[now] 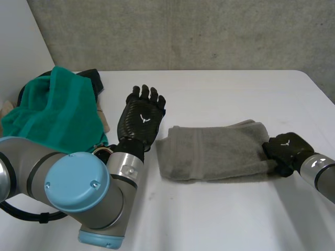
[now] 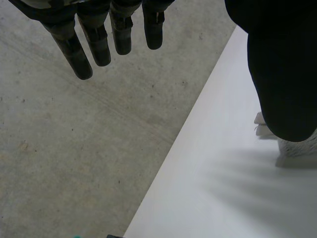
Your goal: Fold the laundry.
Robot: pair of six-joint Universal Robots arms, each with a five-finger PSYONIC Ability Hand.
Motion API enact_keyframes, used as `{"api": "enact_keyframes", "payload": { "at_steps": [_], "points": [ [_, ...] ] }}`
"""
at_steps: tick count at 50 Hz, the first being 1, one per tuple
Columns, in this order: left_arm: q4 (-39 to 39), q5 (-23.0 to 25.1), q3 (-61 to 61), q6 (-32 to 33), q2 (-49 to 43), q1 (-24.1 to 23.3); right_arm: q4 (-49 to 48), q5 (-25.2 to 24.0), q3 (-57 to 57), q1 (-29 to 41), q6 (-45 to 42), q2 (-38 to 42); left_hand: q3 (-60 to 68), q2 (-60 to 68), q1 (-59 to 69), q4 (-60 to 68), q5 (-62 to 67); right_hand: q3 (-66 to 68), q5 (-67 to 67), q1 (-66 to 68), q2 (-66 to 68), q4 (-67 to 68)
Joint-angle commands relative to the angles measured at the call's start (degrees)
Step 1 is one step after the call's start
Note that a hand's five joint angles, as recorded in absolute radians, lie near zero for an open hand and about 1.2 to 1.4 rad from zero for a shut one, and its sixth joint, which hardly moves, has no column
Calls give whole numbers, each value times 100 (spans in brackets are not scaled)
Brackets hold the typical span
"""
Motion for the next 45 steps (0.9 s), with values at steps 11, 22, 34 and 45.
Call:
{"api": "enact_keyframes", "payload": {
  "at_steps": [11,22,34,45],
  "points": [
    [-14,-18,-400,-88,603,374,-646,582,-1045,2982,-1323,-94,-207,-168,-98,-162,-263,1238,1456,2686,1287,1199],
    [-163,-18,-454,-527,832,594,-1192,-508,-992,3740,-1184,487,-207,-168,-98,-162,-263,-3504,-3286,-2056,-3455,-3543],
    [-233,-9,248,-922,692,147,-630,388,-1001,2599,3437,-655,-207,-168,-98,-162,-263,-5762,-5544,-4314,-5713,-5801],
    [-1568,34,1435,-2091,-169,-601,864,405,-1378,1657,4285,-657,-185,-146,-77,-140,-242,-5762,-5544,-4314,-5713,-5801]
  ]
}}
